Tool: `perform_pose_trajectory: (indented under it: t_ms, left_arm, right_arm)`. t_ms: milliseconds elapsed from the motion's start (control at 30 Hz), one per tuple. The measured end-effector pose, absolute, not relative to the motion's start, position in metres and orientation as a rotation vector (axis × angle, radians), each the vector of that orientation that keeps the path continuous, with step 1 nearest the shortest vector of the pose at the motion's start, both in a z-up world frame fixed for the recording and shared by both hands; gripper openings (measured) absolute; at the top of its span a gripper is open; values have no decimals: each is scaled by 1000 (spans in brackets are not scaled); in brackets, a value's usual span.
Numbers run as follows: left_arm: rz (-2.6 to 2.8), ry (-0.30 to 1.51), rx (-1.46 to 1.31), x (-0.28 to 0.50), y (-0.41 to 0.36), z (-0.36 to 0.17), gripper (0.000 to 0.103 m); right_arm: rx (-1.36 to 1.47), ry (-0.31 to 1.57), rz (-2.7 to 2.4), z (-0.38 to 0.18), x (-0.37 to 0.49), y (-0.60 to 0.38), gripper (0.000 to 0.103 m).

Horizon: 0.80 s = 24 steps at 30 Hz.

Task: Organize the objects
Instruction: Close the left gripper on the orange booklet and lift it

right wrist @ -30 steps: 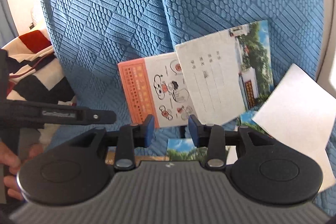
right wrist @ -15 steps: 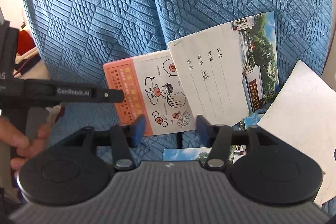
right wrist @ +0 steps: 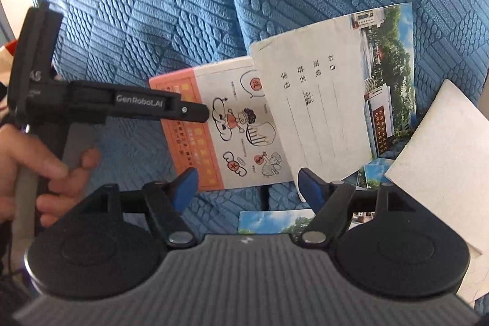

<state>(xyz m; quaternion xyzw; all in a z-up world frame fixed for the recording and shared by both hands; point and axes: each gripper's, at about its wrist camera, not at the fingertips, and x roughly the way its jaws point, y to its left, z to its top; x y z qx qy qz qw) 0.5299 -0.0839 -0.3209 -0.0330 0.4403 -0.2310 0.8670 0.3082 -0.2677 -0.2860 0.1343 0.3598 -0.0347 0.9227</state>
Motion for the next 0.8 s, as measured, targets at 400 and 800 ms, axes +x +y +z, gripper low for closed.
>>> perform_pose_trajectory:
  t_ms: [400,800]
  left_arm:
    - [-524,882,-62,538,-99,-324,69]
    - [-536,849,-75,518,-108,-300,37]
  right_arm:
    - [262,777,-102,-295,314,-267,74]
    - [293,782,-112,-299,315,-264,74]
